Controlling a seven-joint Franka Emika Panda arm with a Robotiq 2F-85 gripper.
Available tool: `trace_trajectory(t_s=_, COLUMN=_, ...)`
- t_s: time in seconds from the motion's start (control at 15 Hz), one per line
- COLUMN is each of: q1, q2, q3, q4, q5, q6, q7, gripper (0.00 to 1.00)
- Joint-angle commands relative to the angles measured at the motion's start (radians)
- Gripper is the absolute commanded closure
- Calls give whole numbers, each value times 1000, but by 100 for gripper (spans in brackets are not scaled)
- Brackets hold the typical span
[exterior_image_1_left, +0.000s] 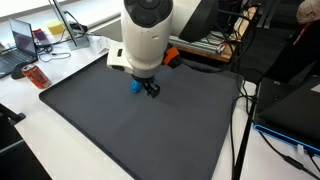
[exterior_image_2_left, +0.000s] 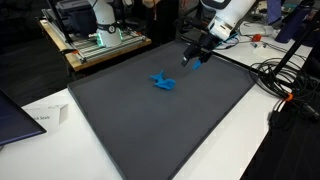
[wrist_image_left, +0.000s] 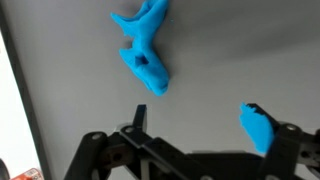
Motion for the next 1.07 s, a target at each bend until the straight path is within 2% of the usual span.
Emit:
trace_trajectory(t_s=0.0, q1=-4, q2=-23, q3=13, q4=-30, q5=-19, q6=-5, q7=23, gripper=0)
trace_trajectory(t_s=0.27, q1=-4, q2=-98, q3=20, q4=-115, q5=-29, q6=-5, q7=39, gripper=0)
trace_trajectory(t_s=0.67, q1=-4, q2=-102, q3=20, q4=-122, q5=-29, q6=-7, q7=41, gripper=0)
trace_trajectory(t_s=1.0, q1=28, q2=-105, q3=14, q4=-198, q5=-99, q6=86, q7=144, gripper=0)
